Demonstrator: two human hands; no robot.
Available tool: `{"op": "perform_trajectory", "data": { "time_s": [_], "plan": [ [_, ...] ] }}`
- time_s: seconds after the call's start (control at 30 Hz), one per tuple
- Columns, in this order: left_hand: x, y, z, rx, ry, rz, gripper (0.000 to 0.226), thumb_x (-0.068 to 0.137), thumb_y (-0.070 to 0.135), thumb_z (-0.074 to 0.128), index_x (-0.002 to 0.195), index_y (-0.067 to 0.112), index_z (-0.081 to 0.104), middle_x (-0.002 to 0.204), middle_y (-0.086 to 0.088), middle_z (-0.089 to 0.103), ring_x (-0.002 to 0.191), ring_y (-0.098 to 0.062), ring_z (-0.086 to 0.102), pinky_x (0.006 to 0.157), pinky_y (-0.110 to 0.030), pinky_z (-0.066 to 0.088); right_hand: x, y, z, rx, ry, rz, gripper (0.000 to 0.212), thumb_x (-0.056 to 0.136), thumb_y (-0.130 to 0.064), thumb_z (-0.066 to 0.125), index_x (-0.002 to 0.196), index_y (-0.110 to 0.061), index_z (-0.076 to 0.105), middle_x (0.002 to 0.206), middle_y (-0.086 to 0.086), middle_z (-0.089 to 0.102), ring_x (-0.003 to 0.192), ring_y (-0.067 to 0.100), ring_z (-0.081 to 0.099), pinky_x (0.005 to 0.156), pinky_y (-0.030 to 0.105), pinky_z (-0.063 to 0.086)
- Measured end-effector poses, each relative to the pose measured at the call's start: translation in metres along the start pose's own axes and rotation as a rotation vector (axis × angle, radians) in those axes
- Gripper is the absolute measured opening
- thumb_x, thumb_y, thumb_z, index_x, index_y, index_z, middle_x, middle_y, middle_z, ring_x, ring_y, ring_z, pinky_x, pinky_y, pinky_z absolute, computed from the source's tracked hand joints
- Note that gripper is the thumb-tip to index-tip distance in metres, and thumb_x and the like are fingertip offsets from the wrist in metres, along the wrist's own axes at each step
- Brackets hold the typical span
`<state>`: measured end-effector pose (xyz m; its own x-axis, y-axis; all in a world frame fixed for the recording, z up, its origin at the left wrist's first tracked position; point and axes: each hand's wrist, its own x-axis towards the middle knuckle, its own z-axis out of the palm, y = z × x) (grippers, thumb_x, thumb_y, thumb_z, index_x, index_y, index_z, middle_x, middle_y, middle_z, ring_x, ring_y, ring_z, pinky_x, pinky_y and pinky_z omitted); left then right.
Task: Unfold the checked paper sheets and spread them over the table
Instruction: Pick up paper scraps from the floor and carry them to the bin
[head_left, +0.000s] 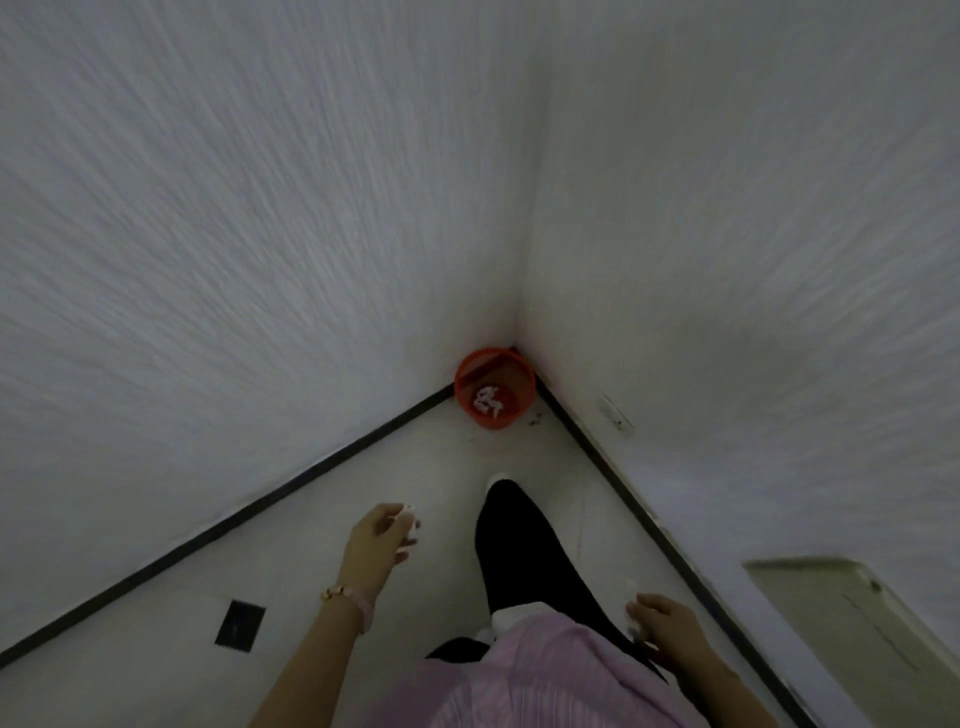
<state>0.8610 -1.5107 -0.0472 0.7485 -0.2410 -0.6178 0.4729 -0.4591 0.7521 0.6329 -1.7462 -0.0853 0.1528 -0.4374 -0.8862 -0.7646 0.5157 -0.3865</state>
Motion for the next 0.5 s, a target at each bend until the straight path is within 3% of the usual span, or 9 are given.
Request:
{"op": "perform_trajectory", "data": {
  "time_s": [0.17,0.4,0.5],
  "plan": [
    [0.075,0.033,0.019,0.059,-0.021,-0.109,0.01,0.094,0.019,0.053,0.089,0.015,0.06,0.089,-0.005,0.067,0.081,-0.02,0.063,0.067,-0.025,0.048,0.047,-0.074,0.013,-0.111,-0.025,0.018,0.004,0.089,0.0,0.056,0.089,-0.001,0.059,0.074,0.012,0.053,0.065,0.022,0.048,0.058,0.026,0.042],
    [0.136,0.024,0.014,0.164,-0.047,-0.418,0.011,0.091,0.017,0.055,0.09,0.007,0.06,0.083,-0.01,0.064,0.07,-0.02,0.06,0.059,-0.024,0.044,0.112,-0.217,0.043,-0.251,-0.11,-0.116,0.033,0.09,-0.002,0.055,0.118,0.015,0.053,0.081,0.011,0.054,0.081,0.024,0.054,0.07,0.029,0.05],
    [0.153,0.016,0.001,0.187,-0.053,-0.54,0.016,0.092,0.019,0.056,0.096,0.005,0.059,0.084,-0.011,0.064,0.069,-0.021,0.059,0.058,-0.023,0.043,0.138,-0.268,0.064,-0.208,-0.135,-0.174,0.027,0.091,-0.007,0.056,0.116,0.003,0.059,0.094,0.012,0.056,0.089,0.022,0.054,0.075,0.029,0.051]
  ]
}}
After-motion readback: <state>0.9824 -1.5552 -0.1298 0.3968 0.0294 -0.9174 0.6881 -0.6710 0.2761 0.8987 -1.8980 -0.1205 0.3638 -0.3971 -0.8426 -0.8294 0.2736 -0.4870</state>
